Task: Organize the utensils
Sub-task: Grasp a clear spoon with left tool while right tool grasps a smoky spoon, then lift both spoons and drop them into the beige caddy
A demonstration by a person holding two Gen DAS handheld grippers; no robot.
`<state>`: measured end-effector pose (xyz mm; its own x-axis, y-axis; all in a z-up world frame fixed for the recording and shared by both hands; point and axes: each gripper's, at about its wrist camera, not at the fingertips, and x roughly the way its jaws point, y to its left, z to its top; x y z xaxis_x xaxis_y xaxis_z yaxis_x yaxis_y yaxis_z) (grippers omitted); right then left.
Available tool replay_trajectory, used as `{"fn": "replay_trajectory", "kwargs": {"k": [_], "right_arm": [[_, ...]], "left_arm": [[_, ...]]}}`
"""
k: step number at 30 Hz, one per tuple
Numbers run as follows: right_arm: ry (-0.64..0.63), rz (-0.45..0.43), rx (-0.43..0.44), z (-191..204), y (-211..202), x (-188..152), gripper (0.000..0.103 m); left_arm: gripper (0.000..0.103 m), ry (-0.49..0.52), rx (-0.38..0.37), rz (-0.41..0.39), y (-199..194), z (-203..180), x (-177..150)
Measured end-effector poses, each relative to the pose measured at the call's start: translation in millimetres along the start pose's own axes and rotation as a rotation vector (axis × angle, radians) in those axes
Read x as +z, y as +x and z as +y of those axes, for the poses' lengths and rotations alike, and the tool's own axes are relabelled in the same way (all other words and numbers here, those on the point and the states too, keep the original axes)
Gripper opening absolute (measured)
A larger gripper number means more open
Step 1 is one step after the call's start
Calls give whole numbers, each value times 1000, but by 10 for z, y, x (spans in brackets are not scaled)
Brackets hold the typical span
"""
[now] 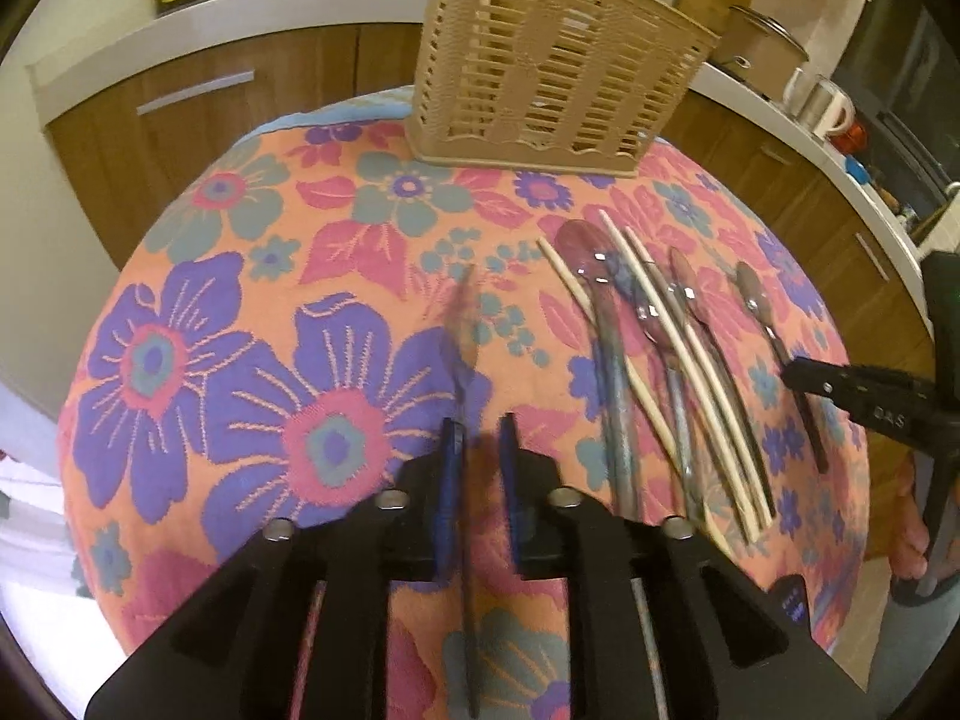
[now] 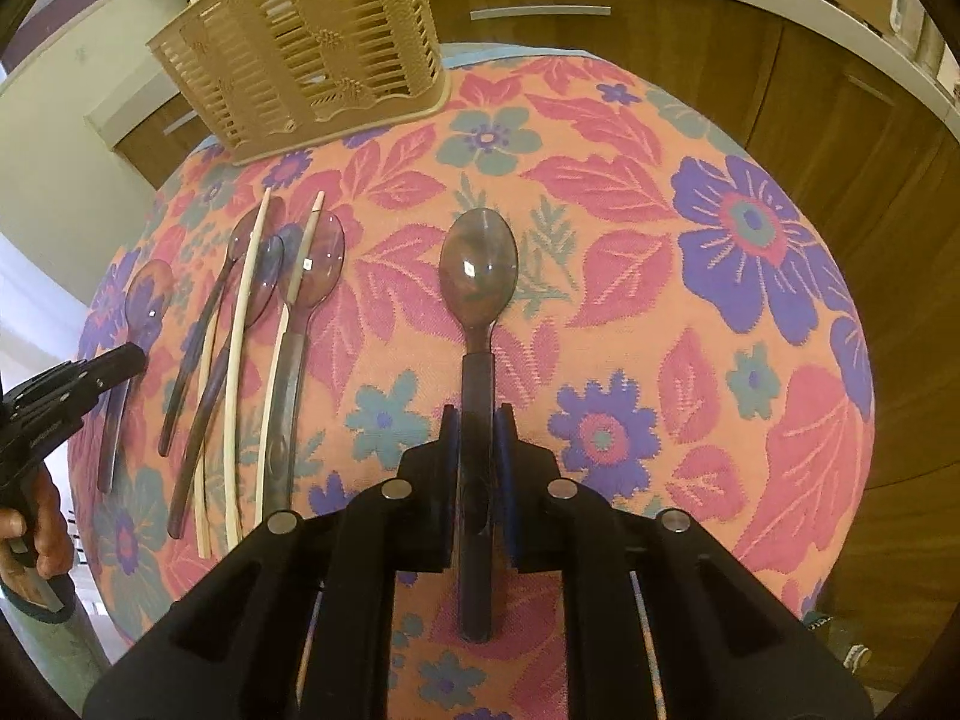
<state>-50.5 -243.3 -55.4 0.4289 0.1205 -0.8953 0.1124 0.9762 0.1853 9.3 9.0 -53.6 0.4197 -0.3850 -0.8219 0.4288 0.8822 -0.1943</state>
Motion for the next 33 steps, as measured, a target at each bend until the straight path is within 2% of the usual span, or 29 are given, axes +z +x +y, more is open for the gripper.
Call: {"fn": "replay_trajectory", "kwargs": {"k": [1,3,4,8,11,14,17,18,20,21,26,33], "right_arm": [[-4,4,3,5,2,4,16],[-12,21,23,21,15,36,27],[-18,29,32,31,21,52,29],[-53,46,-19,93,57,139,29],[-38,64,-27,60,105,227,29],[-27,91,-26,48,143,323,29],[-86,105,-89,142,175,347,14],[-102,104,-99,169,179,352,9],[-127,102,-106,219,176,353,9],[-133,97,-100,232,166,355,9],[-152,3,-30,324,-87,423,9],[-205,-188,37,538,-660,749,9]], "left_arm": [[29,3,2,2,-9,-1,-12],[30,7,9,4,-30,8,-31],[30,10,10,9,-31,9,-31],[30,29,25,26,-13,-11,-12],[30,52,70,33,8,-46,26],[30,77,145,37,62,-70,100],[31,116,170,49,128,-143,158],[30,128,185,48,142,-160,171],[10,153,201,41,161,-216,191],[10,152,190,41,159,-233,202],[10,114,102,-68,-113,-244,328],[10,91,-37,-325,-772,-345,776]]}}
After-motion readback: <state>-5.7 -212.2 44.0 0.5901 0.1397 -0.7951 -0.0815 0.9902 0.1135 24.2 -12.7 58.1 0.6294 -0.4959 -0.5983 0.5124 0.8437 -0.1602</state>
